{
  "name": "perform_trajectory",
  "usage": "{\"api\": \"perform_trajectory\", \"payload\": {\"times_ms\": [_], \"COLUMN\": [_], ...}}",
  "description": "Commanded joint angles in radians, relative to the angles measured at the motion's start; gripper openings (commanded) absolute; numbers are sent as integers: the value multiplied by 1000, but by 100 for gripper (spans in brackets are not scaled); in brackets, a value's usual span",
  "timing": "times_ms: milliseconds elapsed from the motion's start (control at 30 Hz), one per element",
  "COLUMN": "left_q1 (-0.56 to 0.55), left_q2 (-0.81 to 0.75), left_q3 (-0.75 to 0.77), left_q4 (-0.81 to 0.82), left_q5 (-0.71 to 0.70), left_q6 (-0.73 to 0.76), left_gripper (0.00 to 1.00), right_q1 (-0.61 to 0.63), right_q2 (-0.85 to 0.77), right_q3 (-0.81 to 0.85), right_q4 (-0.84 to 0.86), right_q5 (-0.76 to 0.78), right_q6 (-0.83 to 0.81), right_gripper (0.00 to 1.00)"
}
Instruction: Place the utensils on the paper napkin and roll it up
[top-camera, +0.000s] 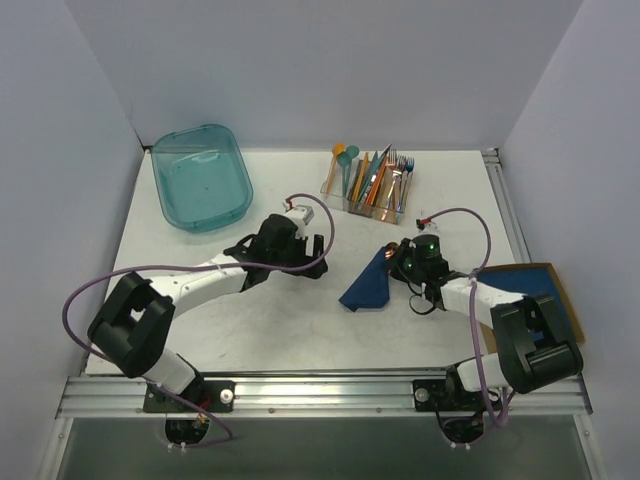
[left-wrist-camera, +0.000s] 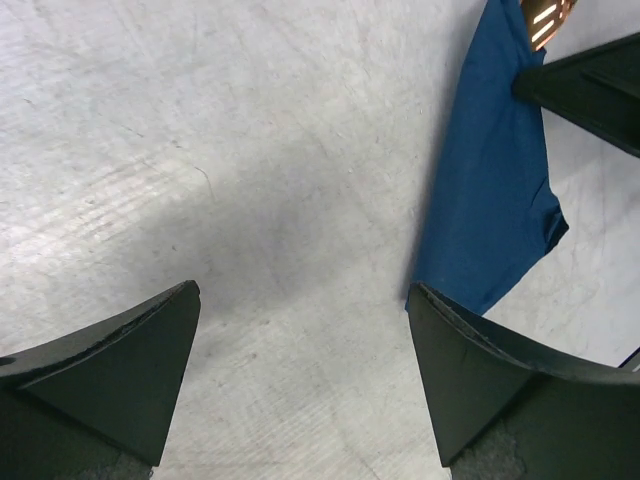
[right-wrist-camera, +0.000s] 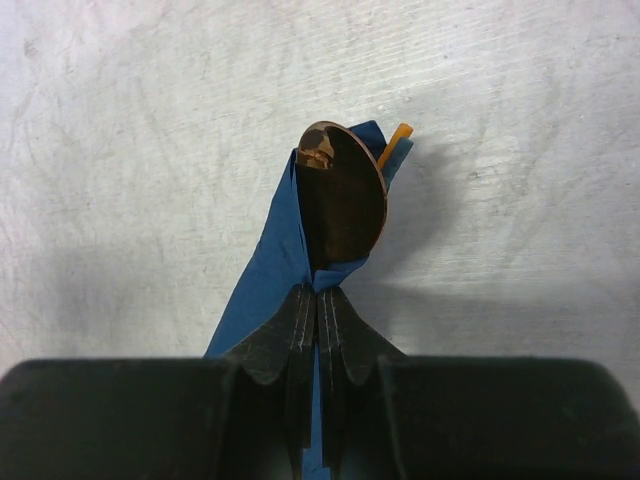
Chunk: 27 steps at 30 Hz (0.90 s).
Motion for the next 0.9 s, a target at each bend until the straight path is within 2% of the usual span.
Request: {"api": "perform_trajectory", "payload": {"times_ms": [0,200,267,367,533,867], "left_q1": [23,26,42,54,54,55], "left_q2": [-79,-158,-152,-112,-18,123], "left_q3": [-58,-126,-105,-77,-60,-43], "left_q4": [191,307,311,305,386,550], "left_q5": [77,93,170,250,365,516], "left_q6": [-7,80,94,96,123,151], "left_gripper": [94,94,94,94,94,94], "right_q1": [17,55,75,89,106,112], "right_q2": [-57,-95,-112,-135,-173,-213], "right_q3": [-25,-44,-47,-54,-62,-84], "right_q4": [90,150,165,185,219,294], "right_q5": [-11,-34,-35,-43,-73,-181], "right_q6": [-41,-67,-76,-92,-102,-86], "right_gripper": [0,0,0,0,0,0]}}
